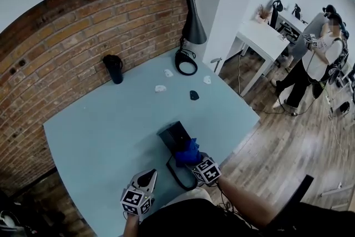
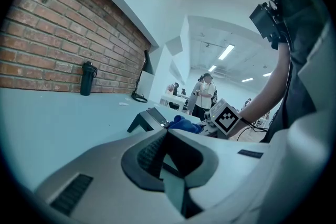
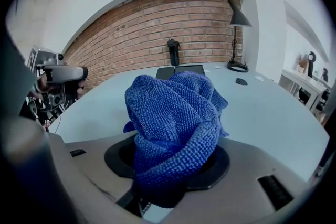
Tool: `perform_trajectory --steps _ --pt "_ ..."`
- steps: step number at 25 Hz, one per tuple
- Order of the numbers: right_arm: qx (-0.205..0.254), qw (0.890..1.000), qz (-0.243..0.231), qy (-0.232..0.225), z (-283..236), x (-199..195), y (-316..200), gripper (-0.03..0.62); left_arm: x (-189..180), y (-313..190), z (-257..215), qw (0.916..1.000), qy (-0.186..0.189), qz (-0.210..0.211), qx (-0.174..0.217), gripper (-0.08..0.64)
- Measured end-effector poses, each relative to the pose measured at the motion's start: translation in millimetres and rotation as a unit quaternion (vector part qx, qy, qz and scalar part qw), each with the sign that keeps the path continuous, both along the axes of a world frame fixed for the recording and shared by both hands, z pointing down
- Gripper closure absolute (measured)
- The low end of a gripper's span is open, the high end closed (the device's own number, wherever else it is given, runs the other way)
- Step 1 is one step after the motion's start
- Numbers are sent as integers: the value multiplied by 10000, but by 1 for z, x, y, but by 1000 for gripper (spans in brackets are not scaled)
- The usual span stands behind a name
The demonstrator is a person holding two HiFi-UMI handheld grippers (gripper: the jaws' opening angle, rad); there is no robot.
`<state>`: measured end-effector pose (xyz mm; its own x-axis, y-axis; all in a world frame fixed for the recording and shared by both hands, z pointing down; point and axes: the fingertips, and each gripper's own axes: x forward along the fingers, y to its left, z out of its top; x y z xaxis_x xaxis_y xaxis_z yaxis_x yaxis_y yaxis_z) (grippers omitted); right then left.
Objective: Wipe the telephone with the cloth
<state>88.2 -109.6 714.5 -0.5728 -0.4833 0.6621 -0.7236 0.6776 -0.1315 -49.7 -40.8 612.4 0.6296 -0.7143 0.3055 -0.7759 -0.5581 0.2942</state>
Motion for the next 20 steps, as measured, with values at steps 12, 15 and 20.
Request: perform_trajectory --steps 12,15,20 --pt "-849 9929 -825 152 -76 -36 -26 379 -11 -4 5 9997 115 -176 -161 560" --pt "430 9978 -495 138 -119 -46 -96 377 -11 -4 5 9996 142 -180 -176 560" --pt "803 9968 -41 34 -113 -53 -162 377 -14 -3 5 9993 152 -264 -202 560"
